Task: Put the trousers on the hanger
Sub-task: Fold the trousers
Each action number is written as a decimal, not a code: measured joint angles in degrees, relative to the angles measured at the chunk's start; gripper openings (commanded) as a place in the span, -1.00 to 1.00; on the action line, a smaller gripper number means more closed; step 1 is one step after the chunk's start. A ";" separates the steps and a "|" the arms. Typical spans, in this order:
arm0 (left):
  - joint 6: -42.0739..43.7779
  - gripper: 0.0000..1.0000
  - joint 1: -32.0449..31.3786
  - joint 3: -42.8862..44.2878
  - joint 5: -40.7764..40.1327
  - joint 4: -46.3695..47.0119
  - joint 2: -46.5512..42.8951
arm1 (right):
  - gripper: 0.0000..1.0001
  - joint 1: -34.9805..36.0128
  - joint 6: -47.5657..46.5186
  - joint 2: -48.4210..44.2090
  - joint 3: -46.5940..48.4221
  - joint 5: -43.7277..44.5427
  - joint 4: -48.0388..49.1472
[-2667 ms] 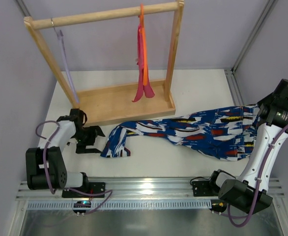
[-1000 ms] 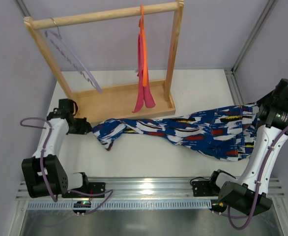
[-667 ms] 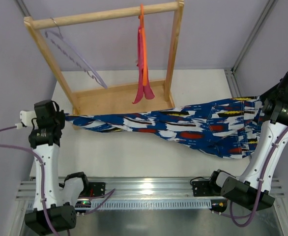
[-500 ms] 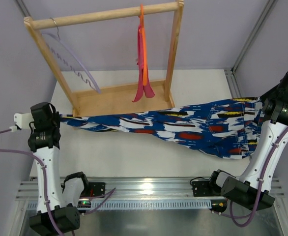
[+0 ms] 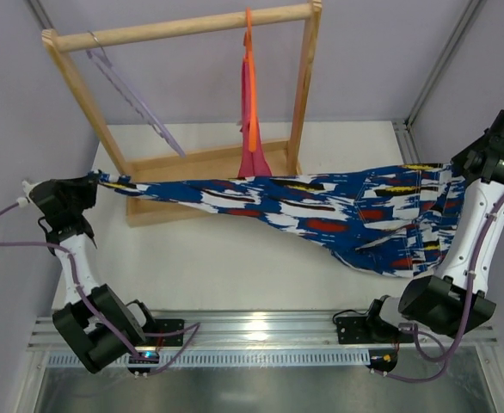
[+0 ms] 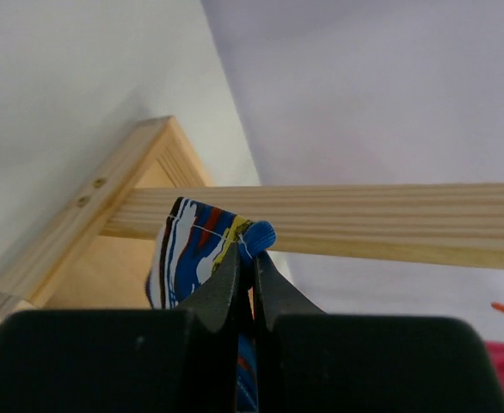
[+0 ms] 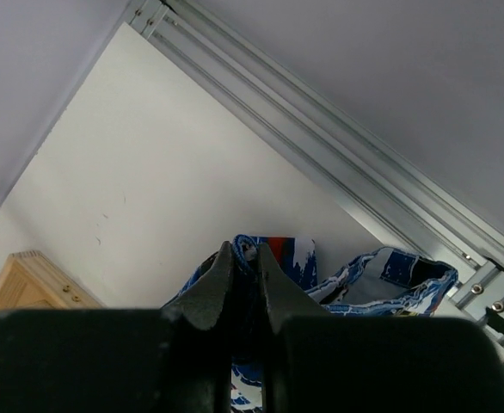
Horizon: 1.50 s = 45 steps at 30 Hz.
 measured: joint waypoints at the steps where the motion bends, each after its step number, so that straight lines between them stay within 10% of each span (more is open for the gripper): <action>1: -0.37 -0.99 0.17 -0.87 2.97 3.58 1.64 | -0.92 0.00 0.11 0.90 -0.09 -0.50 0.26; 9: 1.49 -0.37 1.18 -9.97 9.94 8.39 -4.92 | -0.92 -0.02 0.61 6.01 -4.94 -2.84 4.55; 18: 8.46 0.33 1.46 -9.68 -4.13 -16.55 -12.90 | -0.92 -0.11 0.35 7.91 -5.49 -2.75 5.49; 30: 18.27 0.34 0.17 -3.13 -0.74 -26.56 -1.99 | -0.92 -0.11 0.72 2.49 -12.17 -8.28 9.64; 45: 34.25 0.30 -18.03 7.93 -3.17 -21.92 12.41 | -0.91 0.00 -1.18 1.29 -18.43 -13.86 17.05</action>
